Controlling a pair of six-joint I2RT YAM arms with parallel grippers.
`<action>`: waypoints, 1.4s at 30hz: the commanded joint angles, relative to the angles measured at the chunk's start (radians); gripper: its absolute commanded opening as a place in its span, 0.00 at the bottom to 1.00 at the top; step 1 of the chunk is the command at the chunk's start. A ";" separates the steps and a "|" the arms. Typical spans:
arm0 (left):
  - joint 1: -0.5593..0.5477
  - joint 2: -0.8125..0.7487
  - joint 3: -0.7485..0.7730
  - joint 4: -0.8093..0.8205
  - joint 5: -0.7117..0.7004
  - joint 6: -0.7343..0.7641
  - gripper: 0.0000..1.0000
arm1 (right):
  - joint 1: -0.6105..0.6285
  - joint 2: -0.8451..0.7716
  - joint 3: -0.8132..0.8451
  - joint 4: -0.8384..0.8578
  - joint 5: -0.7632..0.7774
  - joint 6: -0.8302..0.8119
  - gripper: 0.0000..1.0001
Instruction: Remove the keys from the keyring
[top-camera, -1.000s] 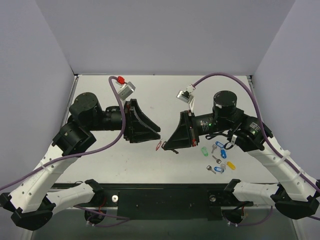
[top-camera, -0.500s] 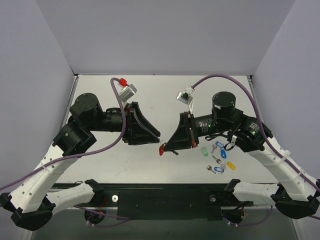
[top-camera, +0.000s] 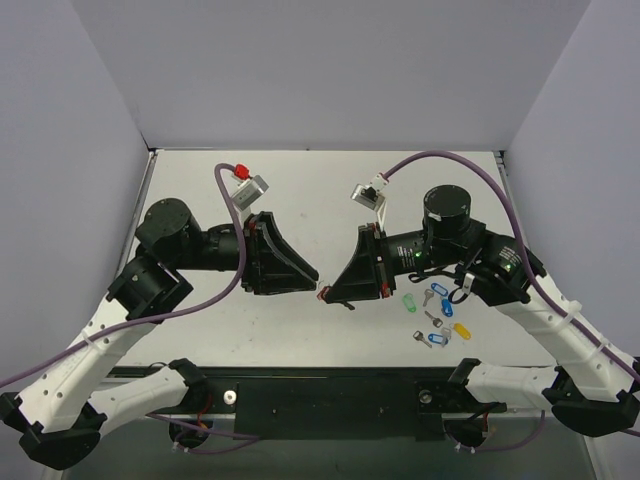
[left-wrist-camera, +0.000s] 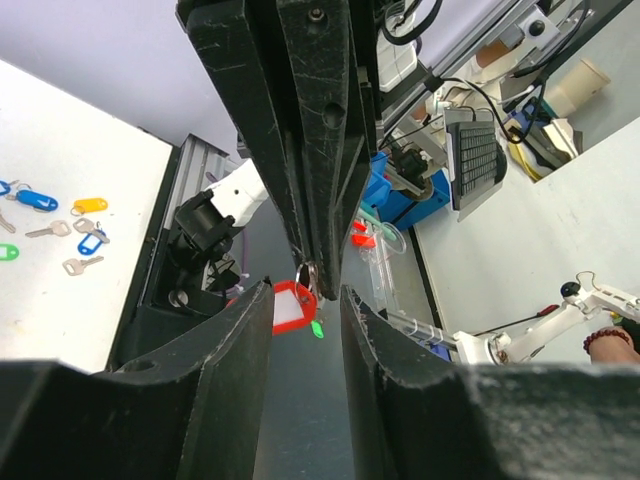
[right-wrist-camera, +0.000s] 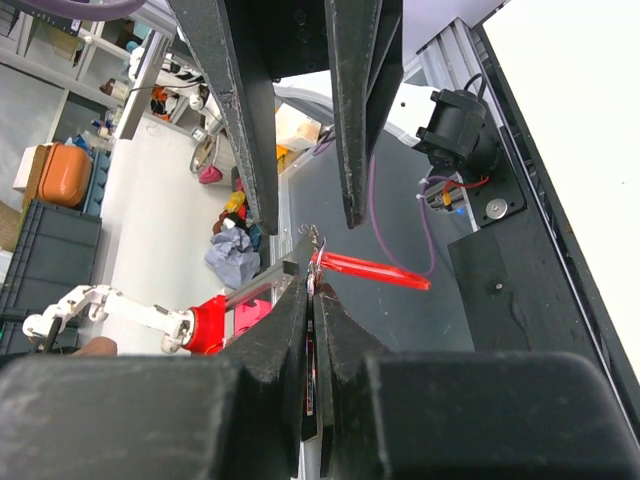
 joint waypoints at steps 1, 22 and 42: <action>0.002 -0.040 -0.022 0.110 0.003 -0.051 0.42 | 0.017 -0.010 0.045 0.038 0.015 -0.029 0.00; 0.002 -0.136 -0.153 0.300 -0.143 -0.161 0.43 | 0.072 -0.035 0.035 0.111 0.071 -0.058 0.00; -0.054 -0.110 -0.186 0.362 -0.114 -0.177 0.42 | 0.069 0.006 0.073 0.116 0.107 -0.057 0.00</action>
